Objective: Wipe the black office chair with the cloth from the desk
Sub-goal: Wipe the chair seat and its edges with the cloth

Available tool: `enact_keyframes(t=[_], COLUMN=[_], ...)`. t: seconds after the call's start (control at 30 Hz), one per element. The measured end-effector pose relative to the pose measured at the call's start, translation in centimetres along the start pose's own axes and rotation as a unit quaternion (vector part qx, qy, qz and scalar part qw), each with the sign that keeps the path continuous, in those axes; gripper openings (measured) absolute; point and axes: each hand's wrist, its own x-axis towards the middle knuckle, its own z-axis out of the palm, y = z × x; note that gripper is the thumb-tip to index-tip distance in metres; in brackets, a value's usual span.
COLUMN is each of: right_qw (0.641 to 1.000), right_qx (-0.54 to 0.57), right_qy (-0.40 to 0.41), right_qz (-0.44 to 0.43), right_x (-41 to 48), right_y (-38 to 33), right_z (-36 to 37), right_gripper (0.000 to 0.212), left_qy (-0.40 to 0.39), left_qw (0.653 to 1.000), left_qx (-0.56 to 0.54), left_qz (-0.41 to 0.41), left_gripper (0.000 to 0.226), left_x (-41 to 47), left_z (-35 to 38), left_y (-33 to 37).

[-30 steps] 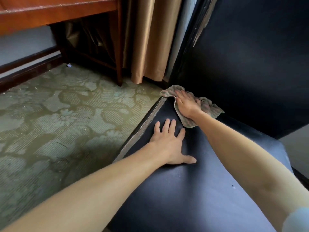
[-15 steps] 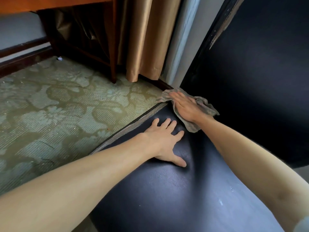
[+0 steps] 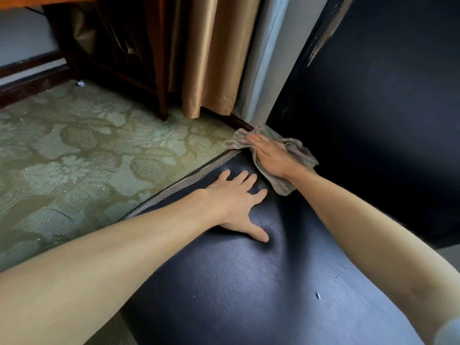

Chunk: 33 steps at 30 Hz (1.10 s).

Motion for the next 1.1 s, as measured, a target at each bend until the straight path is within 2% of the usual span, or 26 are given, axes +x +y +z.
enact_keyframes(t=[0.13,0.3,0.37,0.57,0.67,0.9,1.0,1.07,1.1], right_qw=[1.0,0.994,0.992,0.999,0.998,0.982,0.973,0.957,0.947], right_qx=[0.013,0.047,0.045,-0.003,0.002,0.132,0.165,0.252,0.3], right_qy=[0.004,-0.044,-0.048,-0.041,-0.051,-0.111,-0.131,-0.123,-0.099], right_qz=[0.021,-0.087,-0.103,-0.007,-0.033,-0.074,-0.094,-0.074,-0.06], right_x=[0.8,-1.4,-2.0,0.1,-0.5,-3.0,-3.7,-4.3,-4.7], right_y=[-0.7,-1.6,-2.1,-4.1,-4.8,-7.5,-8.9,-9.7,-10.0], right_z=[0.3,0.8,0.8,0.1,0.6,0.3,-0.3,-1.0,-1.3], right_gripper=[0.045,0.042,0.042,0.045,0.044,0.038,0.04,0.042,0.043], left_qy=[-0.004,-0.001,0.006,0.008,0.005,-0.002,-0.03,-0.019,0.016], left_qw=[1.0,1.0,0.999,0.998,0.998,0.993,0.991,0.992,0.992], left_qx=[-0.001,0.001,0.003,0.004,-0.005,-0.014,-0.028,-0.048,-0.056], left_qz=[-0.007,-0.023,-0.032,-0.055,-0.067,-0.115,-0.126,-0.117,-0.112], left_gripper=[0.11,0.109,0.108,0.107,0.106,0.102,0.103,0.094,0.082], left_x=[-0.3,-1.0,-1.3,-2.1,-2.5,-4.4,-5.4,-5.9,-6.1], left_z=[0.0,-0.2,0.0,0.1,0.2,0.6,-0.1,-1.4,-2.2], left_y=[0.1,0.8,1.0,1.8,2.2,4.0,4.6,4.0,3.4])
